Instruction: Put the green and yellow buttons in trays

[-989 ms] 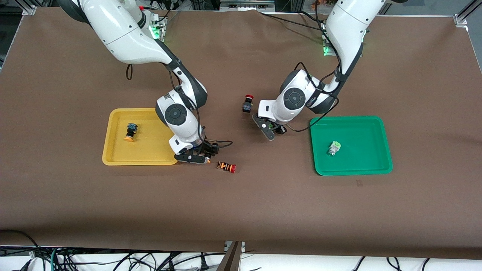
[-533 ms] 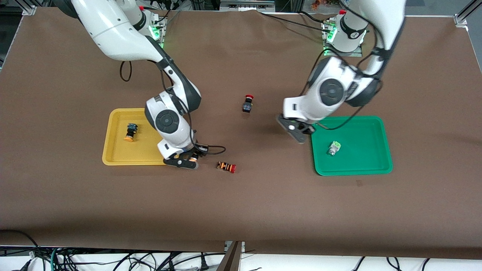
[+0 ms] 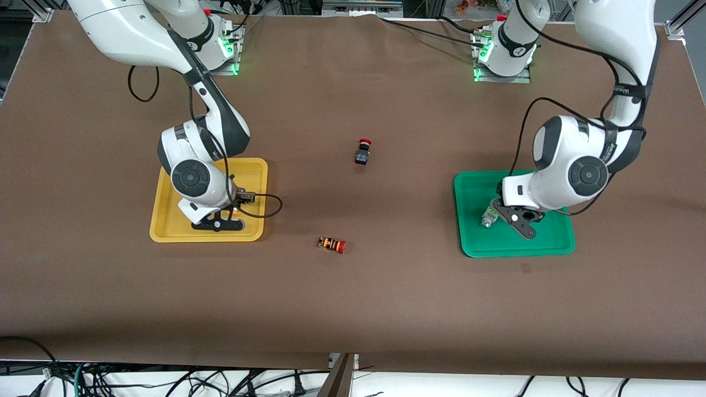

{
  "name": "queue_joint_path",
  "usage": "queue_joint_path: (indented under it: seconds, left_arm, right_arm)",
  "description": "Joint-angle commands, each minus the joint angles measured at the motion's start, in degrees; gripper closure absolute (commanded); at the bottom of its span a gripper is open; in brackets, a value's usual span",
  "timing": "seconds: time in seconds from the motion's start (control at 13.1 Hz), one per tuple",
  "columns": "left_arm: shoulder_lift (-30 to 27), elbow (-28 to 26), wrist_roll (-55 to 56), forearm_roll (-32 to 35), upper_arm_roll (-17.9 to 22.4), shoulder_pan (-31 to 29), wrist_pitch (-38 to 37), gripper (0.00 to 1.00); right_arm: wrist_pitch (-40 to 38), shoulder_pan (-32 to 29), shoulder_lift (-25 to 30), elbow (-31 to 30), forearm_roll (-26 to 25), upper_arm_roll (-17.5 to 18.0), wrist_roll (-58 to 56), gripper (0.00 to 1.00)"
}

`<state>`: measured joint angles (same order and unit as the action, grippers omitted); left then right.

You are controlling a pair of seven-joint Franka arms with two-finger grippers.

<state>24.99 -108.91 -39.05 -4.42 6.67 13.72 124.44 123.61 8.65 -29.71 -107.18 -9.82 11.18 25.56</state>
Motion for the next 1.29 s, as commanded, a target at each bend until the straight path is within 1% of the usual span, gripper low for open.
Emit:
queue_joint_path:
  seconds: [0.0,0.08,0.23,0.38,0.46,0.53,0.61,0.68,0.76,0.84,0.91,1.07,1.22]
  left_arm:
    - [2.5,-3.3,-0.1,0.7,0.6,0.3,6.8,0.01]
    - [1.5,-3.5,0.0,0.8,0.6,0.1,6.8,0.00]
    - [-3.4,-3.1,-0.2,0.8,0.5,-1.1,5.3,0.00]
    - [-8.9,0.4,0.1,0.7,0.2,-1.9,1.4,0.00]
    - [-10.7,2.6,0.5,0.7,0.1,-2.3,-2.5,0.00]
    - [-11.9,6.0,2.2,0.6,-0.1,-2.9,-8.5,0.00]
    - [-12.9,9.0,5.7,0.7,-0.8,-4.0,-13.6,0.00]
    - [-14.9,10.8,11.3,0.9,-4.0,-6.8,-18.6,0.00]
    - [-17.1,11.3,17.7,0.9,-7.8,-10.5,-22.4,0.00]
    - [-20.2,10.9,23.6,1.0,-10.3,-13.1,-24.3,0.00]
    - [-22.7,11.0,27.4,1.1,-10.7,-13.5,-25.7,0.00]
    - [-26.8,11.1,32.8,3.6,-10.4,-13.9,-27.3,0.00]
    - [-29.0,11.5,34.3,4.2,-8.0,-13.7,-29.5,0.00]
  right_arm:
    - [3.1,-1.3,4.3,-6.9,-0.8,0.3,-0.7,0.01]
    - [2.5,-1.7,6.1,-6.3,-0.9,0.3,-0.9,0.00]
    - [0.6,-2.4,10.4,-4.5,-0.8,0.3,-1.3,0.00]
    - [-5.3,-2.9,14.8,-1.6,-0.7,0.0,-3.8,0.00]
    - [-9.0,-3.5,16.7,0.6,-0.6,-0.3,-7.8,0.00]
    - [-13.4,-3.7,18.0,3.5,-0.6,-1.1,-12.2,0.00]
    - [-17.9,-3.6,18.8,6.7,0.4,-2.1,-15.6,0.00]
    - [-22.7,-3.6,19.6,9.8,2.8,-3.6,-18.5,0.00]
    - [-26.3,-3.6,20.5,12.0,5.7,-5.4,-21.2,0.00]
    - [-28.8,-3.7,21.5,13.3,7.5,-7.5,-23.8,0.00]
    - [-30.7,-3.6,22.8,14.1,8.5,-8.8,-24.8,0.00]
    - [-32.9,-3.6,25.9,14.3,8.8,-8.7,-24.6,0.00]
    - [-36.0,-3.6,27.8,14.8,8.3,-8.9,-25.2,0.00]
